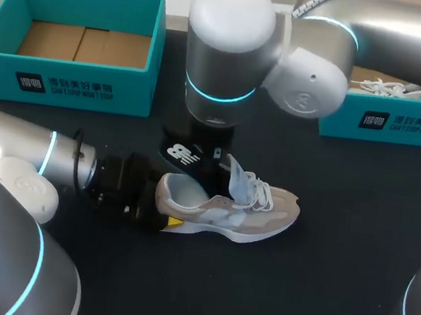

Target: Take the shoe out of the shoebox, open the shoe tongue, remove and reinsert the insole, then place the shoe into the shoebox

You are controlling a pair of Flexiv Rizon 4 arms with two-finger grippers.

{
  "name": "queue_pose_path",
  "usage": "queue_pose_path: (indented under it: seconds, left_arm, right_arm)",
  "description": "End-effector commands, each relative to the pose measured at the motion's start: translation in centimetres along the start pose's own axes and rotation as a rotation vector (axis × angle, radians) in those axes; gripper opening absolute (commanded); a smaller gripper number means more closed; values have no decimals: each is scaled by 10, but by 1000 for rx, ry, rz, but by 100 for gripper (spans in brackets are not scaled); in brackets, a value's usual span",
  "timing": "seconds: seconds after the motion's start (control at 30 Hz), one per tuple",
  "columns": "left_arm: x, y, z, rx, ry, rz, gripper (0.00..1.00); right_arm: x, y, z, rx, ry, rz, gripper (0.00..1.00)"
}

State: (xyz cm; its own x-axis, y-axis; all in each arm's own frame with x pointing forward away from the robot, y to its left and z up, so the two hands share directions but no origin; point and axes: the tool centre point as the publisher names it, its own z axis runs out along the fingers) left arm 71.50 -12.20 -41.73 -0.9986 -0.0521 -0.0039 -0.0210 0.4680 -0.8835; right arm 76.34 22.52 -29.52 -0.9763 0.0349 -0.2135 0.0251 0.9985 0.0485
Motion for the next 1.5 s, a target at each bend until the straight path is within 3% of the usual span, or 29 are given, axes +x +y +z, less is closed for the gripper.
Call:
queue_pose_path:
  seconds: [0.03, 0.1, 0.13, 0.17, 0.37, 1.2, 1.5]
  left_arm:
    - [1, 1, 0, -3, 0, 1, 0]
    - [1, 1, 0, -3, 0, 1, 0]
    - [1, 1, 0, -3, 0, 1, 0]
    - [1, 1, 0, -3, 0, 1, 0]
    - [1, 1, 0, -3, 0, 1, 0]
    - [1, 1, 0, -3, 0, 1, 0]
    - [1, 1, 0, -3, 0, 1, 0]
  right_arm:
    - [-2, 6, 3, 7, 19, -11, 0]
    - [-1, 7, 5, -4, 42, -6, 0]
    - [1, 7, 6, -16, 77, -11, 39]
    - [2, 7, 7, -18, 98, 0, 100]
    - [11, -8, 6, -130, 229, 90, 100]
    - [11, -12, 4, -124, 256, 99, 100]
    - [3, -8, -4, -264, 422, 111, 100]
